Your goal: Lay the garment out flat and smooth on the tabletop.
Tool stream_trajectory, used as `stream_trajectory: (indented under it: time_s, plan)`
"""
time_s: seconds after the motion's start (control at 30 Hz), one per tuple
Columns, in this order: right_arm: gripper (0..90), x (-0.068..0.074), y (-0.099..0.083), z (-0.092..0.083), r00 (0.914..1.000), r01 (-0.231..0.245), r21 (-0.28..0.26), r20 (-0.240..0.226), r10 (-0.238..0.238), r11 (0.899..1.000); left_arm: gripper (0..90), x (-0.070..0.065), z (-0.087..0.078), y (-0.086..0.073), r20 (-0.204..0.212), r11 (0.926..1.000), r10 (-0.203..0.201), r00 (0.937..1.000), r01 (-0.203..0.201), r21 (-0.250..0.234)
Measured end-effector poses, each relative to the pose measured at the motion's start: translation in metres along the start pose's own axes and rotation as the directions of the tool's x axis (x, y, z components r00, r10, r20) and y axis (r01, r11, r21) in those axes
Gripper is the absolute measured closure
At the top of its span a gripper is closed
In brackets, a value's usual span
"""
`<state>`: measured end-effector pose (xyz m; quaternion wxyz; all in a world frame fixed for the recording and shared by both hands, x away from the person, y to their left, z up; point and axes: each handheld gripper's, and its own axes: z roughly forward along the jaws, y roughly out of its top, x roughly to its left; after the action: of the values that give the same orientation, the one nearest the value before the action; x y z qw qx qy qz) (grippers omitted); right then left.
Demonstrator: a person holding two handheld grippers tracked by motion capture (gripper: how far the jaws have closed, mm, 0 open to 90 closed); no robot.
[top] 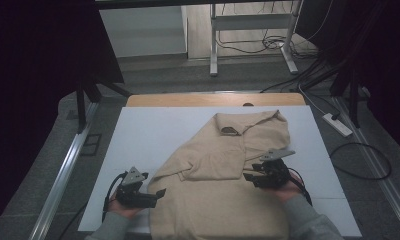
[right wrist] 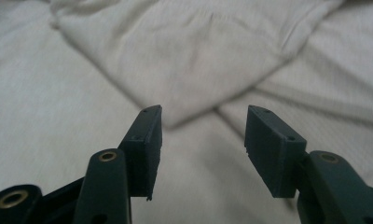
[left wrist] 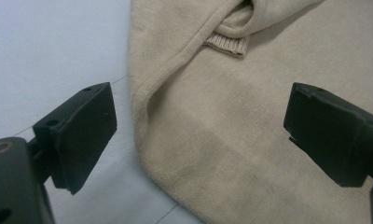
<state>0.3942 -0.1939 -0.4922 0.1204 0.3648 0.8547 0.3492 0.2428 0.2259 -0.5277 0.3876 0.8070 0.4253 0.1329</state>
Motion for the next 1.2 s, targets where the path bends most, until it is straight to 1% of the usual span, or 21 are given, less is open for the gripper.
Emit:
stream_trajectory:
  time_s: [0.1,0.3,0.33,0.37,0.4,0.8,0.83,0.87,0.93,1.0,1.07,1.2]
  plan:
    - [45.5,0.01,-0.011,-0.009,0.9998,0.003,-0.007,-0.018,-0.003,1.0,9.2,-0.002,0.001,0.001,0.0,1.0,0.002,1.0,-0.002,-0.002]
    - [44.9,0.026,-0.032,-0.026,0.9987,0.015,-0.03,-0.049,-0.017,0.999,9.2,-0.004,0.002,0.002,0.0,1.0,0.007,1.0,-0.007,0.004]
    - [44.9,0.029,-0.036,-0.029,0.9984,0.017,-0.034,-0.052,-0.019,0.999,9.2,-0.006,0.003,0.004,0.002,0.9999,0.015,0.9999,-0.015,0.005]
    - [44.8,0.037,-0.067,-0.048,0.9978,0.004,-0.041,-0.065,-0.007,0.999,9.2,-0.005,0.002,0.003,0.0,0.9999,0.01,0.9999,-0.01,0.005]
    - [44.7,0.034,-0.052,-0.039,0.9978,0.012,-0.041,-0.064,-0.014,0.999,9.2,-0.005,0.002,0.003,0.0,0.9999,0.01,0.9999,-0.01,0.005]
    - [44.7,0.034,-0.052,-0.039,0.9978,0.012,-0.041,-0.064,-0.014,0.999,9.2,-0.005,0.002,0.003,0.0,0.9999,0.01,0.9999,-0.01,0.005]
    - [44.7,0.034,-0.052,-0.039,0.9978,0.012,-0.041,-0.064,-0.014,0.999,9.2,-0.009,0.004,0.006,0.007,0.9997,0.025,0.9997,-0.025,0.005]
    - [44.4,0.041,-0.096,-0.075,0.9981,-0.022,-0.062,-0.058,0.019,0.998,10.8,-0.009,0.004,0.006,0.008,0.9997,0.025,0.9997,-0.025,0.005]
    - [44.1,0.041,-0.1,-0.079,0.9984,-0.027,-0.064,-0.051,0.024,0.998,10.8,-0.01,0.004,0.006,0.013,0.9997,0.023,0.9996,-0.023,0.002]
    - [44.0,0.04,-0.104,-0.082,0.9984,-0.031,-0.068,-0.049,0.028,0.997,10.9,-0.011,0.004,0.008,0.027,0.9997,0.023,0.9994,-0.023,-0.005]
    - [44.0,0.039,-0.107,-0.085,0.9981,-0.041,-0.07,-0.049,0.038,0.997,10.9,-0.014,0.005,0.012,0.036,0.9995,0.03,0.9989,-0.03,-0.008]
    - [44.0,0.036,-0.109,-0.084,0.9976,-0.05,-0.068,-0.052,0.046,0.996,11.2,-0.024,0.009,0.021,0.063,0.9982,0.06,0.9962,-0.06,-0.011]
